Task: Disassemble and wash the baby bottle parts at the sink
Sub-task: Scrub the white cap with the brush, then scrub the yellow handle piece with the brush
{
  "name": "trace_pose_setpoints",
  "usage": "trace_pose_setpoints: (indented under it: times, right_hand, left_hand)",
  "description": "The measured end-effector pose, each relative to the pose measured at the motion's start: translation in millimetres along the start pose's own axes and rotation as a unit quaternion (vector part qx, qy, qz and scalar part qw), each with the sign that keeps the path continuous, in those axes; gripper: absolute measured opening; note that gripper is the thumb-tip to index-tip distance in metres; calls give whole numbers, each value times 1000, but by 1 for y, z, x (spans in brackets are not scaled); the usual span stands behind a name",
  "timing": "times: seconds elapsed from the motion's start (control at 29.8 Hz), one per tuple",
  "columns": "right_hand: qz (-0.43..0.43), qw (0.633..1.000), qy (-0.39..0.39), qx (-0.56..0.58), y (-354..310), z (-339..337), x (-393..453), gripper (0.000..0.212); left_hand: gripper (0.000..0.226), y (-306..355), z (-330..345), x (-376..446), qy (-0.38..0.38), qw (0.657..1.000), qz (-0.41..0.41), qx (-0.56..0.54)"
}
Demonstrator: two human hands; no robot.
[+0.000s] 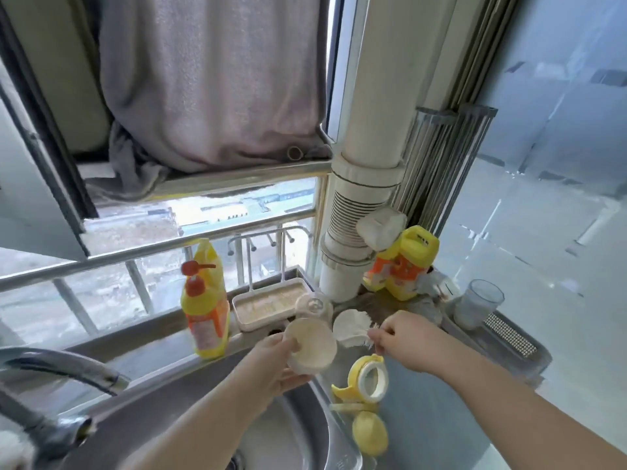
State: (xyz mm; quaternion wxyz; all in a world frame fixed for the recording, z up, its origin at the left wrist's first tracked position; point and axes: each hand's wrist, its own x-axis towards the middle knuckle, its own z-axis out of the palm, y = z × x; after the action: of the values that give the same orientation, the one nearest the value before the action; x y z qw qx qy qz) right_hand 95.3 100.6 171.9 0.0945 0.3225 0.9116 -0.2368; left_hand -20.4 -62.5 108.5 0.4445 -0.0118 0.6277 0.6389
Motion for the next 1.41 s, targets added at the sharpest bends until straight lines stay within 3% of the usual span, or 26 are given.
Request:
trace_pose_setpoints:
  times: [0.1,0.17,0.37,0.5,0.81,0.94,1.01,1.07,1.14,1.24,1.31,1.41]
  right_hand:
    - [20,999,-21,40,33,15,23,43]
    - [21,998,-34,52,55,25,38,44]
    - [7,996,-90,15,107,46,83,43]
    - [-15,996,-88,3,125,53,110,45]
    - [-56,990,-120,37,146,68,132,47]
    - [-57,990,-116,49,152,67,138,46]
    - [-60,991,-106,55,154,66,141,44]
    - [-58,992,-98,60,155,66,141,44]
    - [-56,992,-97,65,156,66,140,44]
    - [-46,992,-92,79,160,67,135,45]
    - [-34,992,-89,84,164,67,131,43]
    - [-26,992,-85,94,171,65,122,40]
  left_hand:
    - [10,-25,16,39,39,998,-43,20]
    - [23,-38,22,66,55,996,-49,53]
    - [28,-59,38,128,100,987,-70,109]
    - [27,-63,47,149,119,982,-78,124]
    - [29,-68,51,150,149,976,-47,151]
    - [24,-74,51,134,195,936,10,294]
    - [22,-77,57,124,183,901,59,389]
    - [23,-80,69,116,136,892,82,424]
    - [29,-84,84,114,99,888,77,443]
    - [31,-94,102,119,80,853,73,511]
    - [26,-101,107,123,83,852,66,512]
    - [18,-108,112,127,108,883,60,454]
